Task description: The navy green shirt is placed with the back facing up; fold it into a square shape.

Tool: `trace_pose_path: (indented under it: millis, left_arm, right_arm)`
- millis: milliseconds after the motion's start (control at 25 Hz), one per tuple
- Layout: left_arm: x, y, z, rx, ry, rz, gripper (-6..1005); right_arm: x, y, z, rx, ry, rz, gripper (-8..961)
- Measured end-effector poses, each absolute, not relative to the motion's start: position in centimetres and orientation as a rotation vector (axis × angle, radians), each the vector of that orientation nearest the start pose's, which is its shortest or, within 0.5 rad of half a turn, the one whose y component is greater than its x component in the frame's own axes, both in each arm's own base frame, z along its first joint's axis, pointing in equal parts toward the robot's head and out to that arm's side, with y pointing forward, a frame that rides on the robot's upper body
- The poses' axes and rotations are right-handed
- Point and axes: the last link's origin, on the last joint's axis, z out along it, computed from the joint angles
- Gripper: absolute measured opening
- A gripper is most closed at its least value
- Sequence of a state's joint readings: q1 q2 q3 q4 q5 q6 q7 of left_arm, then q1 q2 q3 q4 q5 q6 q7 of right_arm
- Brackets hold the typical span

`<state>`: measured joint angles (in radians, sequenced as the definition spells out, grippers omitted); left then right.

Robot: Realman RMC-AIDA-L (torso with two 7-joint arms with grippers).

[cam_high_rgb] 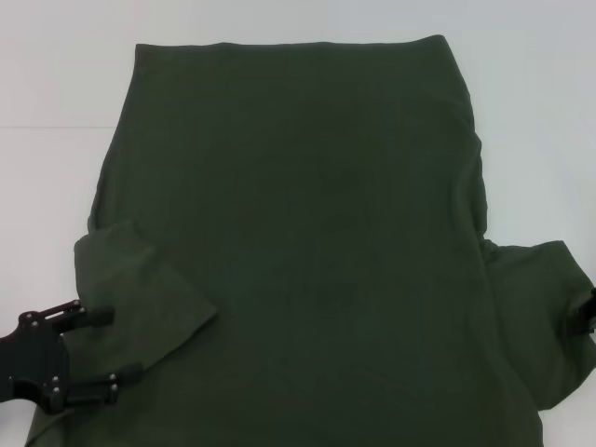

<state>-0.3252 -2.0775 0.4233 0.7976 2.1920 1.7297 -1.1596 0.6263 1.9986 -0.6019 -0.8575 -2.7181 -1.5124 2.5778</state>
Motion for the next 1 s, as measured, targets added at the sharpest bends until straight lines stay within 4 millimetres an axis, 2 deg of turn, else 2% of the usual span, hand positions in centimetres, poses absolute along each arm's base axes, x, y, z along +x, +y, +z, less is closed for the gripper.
trace_pose_path:
  millis: [120, 360, 600, 1000]
  left_arm:
    - [-33.6, 25.8, 4.4, -2.624, -0.551, -0.537, 887]
    - [-33.8, 25.7, 4.4, -2.621, -0.556, -0.535, 887]
    - [-33.9, 25.5, 4.5, -2.609, -0.565, -0.54, 887]
    - [-34.1, 25.3, 4.7, -2.6, -0.575, -0.542, 887]
  right_arm:
    - [32.3, 34.9, 6.3, -2.016, 1.882, -0.074, 24]
    - [32.6, 34.8, 6.9, -2.009, 1.878, -0.067, 23]
    - [32.8, 34.6, 8.9, -1.98, 1.869, -0.012, 23]
    - [31.4, 35.0, 11.8, -1.986, 1.803, 0.061, 23]
